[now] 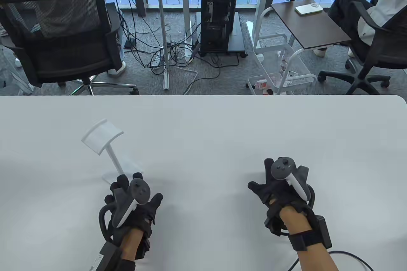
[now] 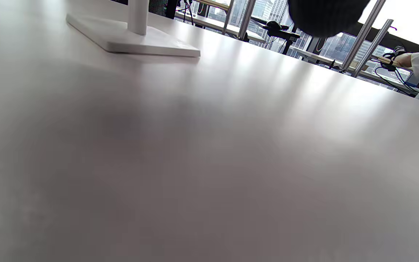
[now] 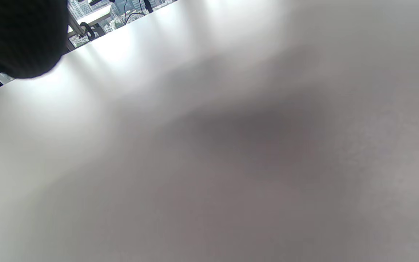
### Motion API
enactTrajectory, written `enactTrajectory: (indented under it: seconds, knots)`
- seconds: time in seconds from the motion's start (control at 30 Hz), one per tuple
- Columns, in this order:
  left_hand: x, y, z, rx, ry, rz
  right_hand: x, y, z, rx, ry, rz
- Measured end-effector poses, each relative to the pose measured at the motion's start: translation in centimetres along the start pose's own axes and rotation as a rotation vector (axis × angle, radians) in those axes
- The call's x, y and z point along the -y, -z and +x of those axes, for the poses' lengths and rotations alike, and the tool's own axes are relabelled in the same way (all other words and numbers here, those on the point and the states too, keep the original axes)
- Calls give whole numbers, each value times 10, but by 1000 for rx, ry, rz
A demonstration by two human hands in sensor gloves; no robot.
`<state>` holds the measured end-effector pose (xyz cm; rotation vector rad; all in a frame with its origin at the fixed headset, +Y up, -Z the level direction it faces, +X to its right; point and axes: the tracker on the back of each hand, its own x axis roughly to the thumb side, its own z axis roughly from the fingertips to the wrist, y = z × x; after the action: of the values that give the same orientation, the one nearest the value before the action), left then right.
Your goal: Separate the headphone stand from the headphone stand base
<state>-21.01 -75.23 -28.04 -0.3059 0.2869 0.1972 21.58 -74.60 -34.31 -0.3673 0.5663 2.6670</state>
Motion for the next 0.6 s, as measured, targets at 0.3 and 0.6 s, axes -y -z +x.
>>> enactTrajectory:
  seconds: [0.3,0.6]
  knots:
    - [-4,5,-12,-59,-59,-8,2,0,-2,-2,21,0]
    - [-14,16,-32,-108,-178,120,0,2,-2,-5,8,10]
